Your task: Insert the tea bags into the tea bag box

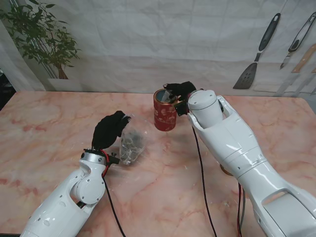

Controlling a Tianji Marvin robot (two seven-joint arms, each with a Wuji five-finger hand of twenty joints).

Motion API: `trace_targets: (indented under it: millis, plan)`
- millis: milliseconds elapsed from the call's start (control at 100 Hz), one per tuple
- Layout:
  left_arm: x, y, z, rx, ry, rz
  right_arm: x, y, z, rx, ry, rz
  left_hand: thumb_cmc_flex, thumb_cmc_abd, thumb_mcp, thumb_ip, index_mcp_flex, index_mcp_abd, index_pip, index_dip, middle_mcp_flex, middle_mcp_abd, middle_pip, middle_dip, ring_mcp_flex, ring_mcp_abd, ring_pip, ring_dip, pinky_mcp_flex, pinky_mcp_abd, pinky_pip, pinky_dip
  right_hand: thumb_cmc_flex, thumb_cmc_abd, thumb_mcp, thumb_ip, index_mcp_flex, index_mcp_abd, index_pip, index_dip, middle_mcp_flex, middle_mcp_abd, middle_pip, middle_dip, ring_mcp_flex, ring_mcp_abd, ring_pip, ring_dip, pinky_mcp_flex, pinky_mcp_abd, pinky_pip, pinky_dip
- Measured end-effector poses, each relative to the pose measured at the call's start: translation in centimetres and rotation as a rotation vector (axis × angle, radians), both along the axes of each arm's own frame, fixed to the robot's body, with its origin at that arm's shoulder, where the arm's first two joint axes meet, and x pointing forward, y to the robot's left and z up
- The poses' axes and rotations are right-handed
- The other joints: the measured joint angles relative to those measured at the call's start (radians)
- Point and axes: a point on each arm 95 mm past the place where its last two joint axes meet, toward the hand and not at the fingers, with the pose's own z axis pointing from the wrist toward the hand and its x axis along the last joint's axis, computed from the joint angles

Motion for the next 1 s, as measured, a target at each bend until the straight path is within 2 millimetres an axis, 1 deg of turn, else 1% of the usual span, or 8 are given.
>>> trace_targets:
  millis: [240, 300, 310, 330, 560, 660, 820, 1000]
  plan:
    - [-0.01, -0.05, -0.01, 0.0, 0.0, -0.001, 0.0, -0.17, 0.16, 0.01, -0.006, -0.018, 0.0, 0.0, 0.0, 0.0, 0.0, 0.0, 0.0, 0.0, 0.0, 0.0, 0.0, 0.0, 0.0, 0.0, 0.0, 0.0, 0.0, 0.0, 0.0, 0.0, 0.005, 0.0, 0.005, 0.0, -0.012, -0.001, -0.071, -0.025, 0.0, 0.0, 0.0, 0.011, 0.0, 0.0, 0.0, 0.008, 0.0, 0.0, -0.001, 0.0]
    - [0.0, -0.07, -0.03, 0.0, 0.001, -0.002, 0.02, -0.18, 0.21, 0.008, -0.013, -0.03, 0.0, 0.0, 0.0, 0.0, 0.0, 0.0, 0.0, 0.0, 0.0, 0.0, 0.0, 0.0, 0.0, 0.0, 0.0, 0.0, 0.0, 0.0, 0.0, 0.0, 0.041, 0.0, 0.03, 0.0, -0.012, -0.004, -0.072, -0.025, 0.0, 0.0, 0.002, 0.012, 0.0, 0.0, 0.0, 0.01, 0.0, 0.0, -0.001, 0.001]
    - [0.0, -0.07, -0.03, 0.0, 0.001, -0.002, 0.03, -0.18, 0.22, 0.007, -0.015, -0.034, 0.0, 0.0, 0.0, 0.0, 0.0, 0.0, 0.0, 0.0, 0.0, 0.0, 0.0, 0.0, 0.0, 0.0, 0.0, 0.0, 0.0, 0.0, 0.0, 0.0, 0.045, 0.0, 0.055, 0.0, -0.012, -0.004, -0.072, -0.025, 0.0, 0.0, 0.002, 0.013, 0.0, 0.0, 0.0, 0.01, 0.0, 0.0, -0.001, 0.001]
    - [0.0, -0.08, -0.04, 0.0, 0.001, -0.002, 0.04, -0.18, 0.24, 0.005, -0.019, -0.042, 0.0, 0.0, 0.0, 0.0, 0.0, 0.0, 0.0, 0.0, 0.0, 0.0, 0.0, 0.0, 0.0, 0.0, 0.0, 0.0, 0.0, 0.0, 0.0, 0.0, 0.057, 0.0, 0.046, 0.001, -0.012, -0.004, -0.072, -0.025, 0.0, 0.0, 0.002, 0.013, 0.0, 0.0, 0.001, 0.01, 0.0, 0.0, -0.001, 0.001]
    - [0.0, -0.11, -0.07, 0.001, 0.001, -0.005, 0.18, 0.22, 0.2, 0.011, -0.021, -0.065, 0.0, 0.0, 0.0, 0.0, 0.0, 0.0, 0.0, 0.0, 0.0, 0.0, 0.0, 0.0, 0.0, 0.0, 0.0, 0.0, 0.0, 0.0, 0.0, 0.0, 0.053, 0.0, 0.053, 0.001, -0.06, -0.006, -0.095, -0.032, 0.0, 0.0, 0.003, 0.013, 0.0, 0.0, 0.003, 0.01, 0.0, 0.0, -0.001, 0.001]
    - [-0.01, -0.06, -0.08, 0.002, 0.001, -0.003, 0.23, 0.39, 0.22, 0.021, -0.015, -0.059, 0.0, 0.0, 0.0, 0.0, 0.0, 0.0, 0.0, 0.0, 0.0, 0.0, 0.0, 0.0, 0.0, 0.0, 0.0, 0.0, 0.0, 0.0, 0.0, 0.0, 0.039, 0.0, 0.055, 0.001, -0.114, -0.006, -0.169, -0.073, -0.013, -0.001, 0.003, 0.013, 0.0, 0.0, 0.004, 0.01, 0.0, 0.0, -0.001, 0.001]
    - [-0.01, -0.05, -0.07, 0.001, 0.001, -0.003, 0.25, 0.55, 0.3, 0.038, -0.01, -0.051, 0.0, 0.0, 0.0, 0.0, 0.0, 0.0, 0.0, 0.0, 0.0, 0.0, 0.0, 0.0, 0.0, 0.0, 0.0, 0.0, 0.0, 0.0, 0.0, 0.0, 0.026, 0.0, 0.055, 0.001, -0.144, -0.006, -0.281, -0.129, -0.037, -0.001, 0.003, 0.013, -0.014, 0.0, 0.004, 0.01, 0.0, 0.0, -0.001, 0.001]
    - [-0.01, -0.02, -0.05, 0.002, 0.001, -0.003, 0.29, 0.77, 0.4, 0.027, -0.001, -0.008, 0.0, 0.0, 0.0, 0.0, 0.0, 0.0, 0.0, 0.0, 0.0, 0.0, 0.0, 0.0, 0.0, 0.0, 0.0, 0.0, 0.0, 0.0, 0.0, 0.0, 0.014, 0.001, 0.0, 0.001, -0.226, -0.028, -0.391, -0.173, -0.052, -0.001, 0.003, 0.022, -0.025, 0.0, 0.004, 0.021, 0.0, 0.0, -0.004, 0.001]
